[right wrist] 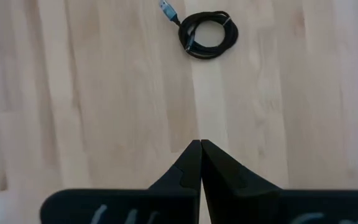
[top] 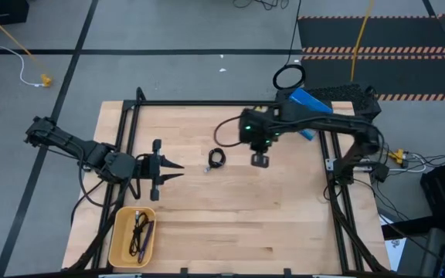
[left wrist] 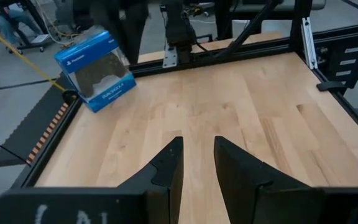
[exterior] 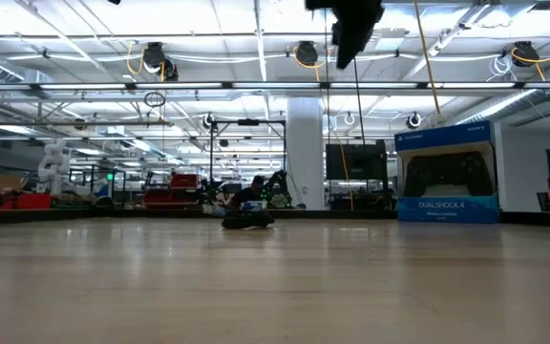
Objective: Pick and place USB-C Cables
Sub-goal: Put the black charger cable into the yellow bin
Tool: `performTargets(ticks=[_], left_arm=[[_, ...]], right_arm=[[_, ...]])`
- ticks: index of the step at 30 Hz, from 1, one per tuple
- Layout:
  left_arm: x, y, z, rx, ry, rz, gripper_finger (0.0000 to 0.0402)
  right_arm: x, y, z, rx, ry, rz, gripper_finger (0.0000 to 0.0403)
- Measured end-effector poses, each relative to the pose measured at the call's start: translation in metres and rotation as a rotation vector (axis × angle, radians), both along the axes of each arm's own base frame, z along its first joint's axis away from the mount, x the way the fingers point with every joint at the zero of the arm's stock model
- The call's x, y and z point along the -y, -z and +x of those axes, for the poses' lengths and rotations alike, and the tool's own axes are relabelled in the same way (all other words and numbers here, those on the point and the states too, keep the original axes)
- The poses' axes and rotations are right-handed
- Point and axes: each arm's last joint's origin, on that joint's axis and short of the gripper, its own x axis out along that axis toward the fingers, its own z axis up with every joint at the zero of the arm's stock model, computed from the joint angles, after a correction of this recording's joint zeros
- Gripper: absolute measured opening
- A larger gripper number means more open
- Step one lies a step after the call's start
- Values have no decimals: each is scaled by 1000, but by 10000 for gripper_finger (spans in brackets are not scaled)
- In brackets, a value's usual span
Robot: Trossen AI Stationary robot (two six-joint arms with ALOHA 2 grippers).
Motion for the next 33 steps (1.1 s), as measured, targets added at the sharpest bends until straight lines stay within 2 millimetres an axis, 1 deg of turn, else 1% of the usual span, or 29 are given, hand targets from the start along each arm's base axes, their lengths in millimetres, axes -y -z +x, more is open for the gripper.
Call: performTargets(ticks=[6, 10, 14, 24, 28, 33], left_arm=[[0, 0, 0, 0, 1, 4, 93], [0, 0, 0, -1, 2, 4, 93], [0, 0, 0, -3, 3, 7, 93], [0, 1, -1, -16, 2, 11, 93], [0, 3, -1, -30, 1, 13, 93], [0, 3, -1, -30, 1, 13, 92]], right_arm=[[7, 41, 38, -52, -100, -27, 0], [12, 64, 59, -42, -172, -55, 0], [20, 83, 74, -34, -231, -82, 0], [39, 121, 98, -19, -373, -149, 0], [42, 133, 106, -7, -384, -159, 0], [42, 153, 112, -44, -447, -163, 0]])
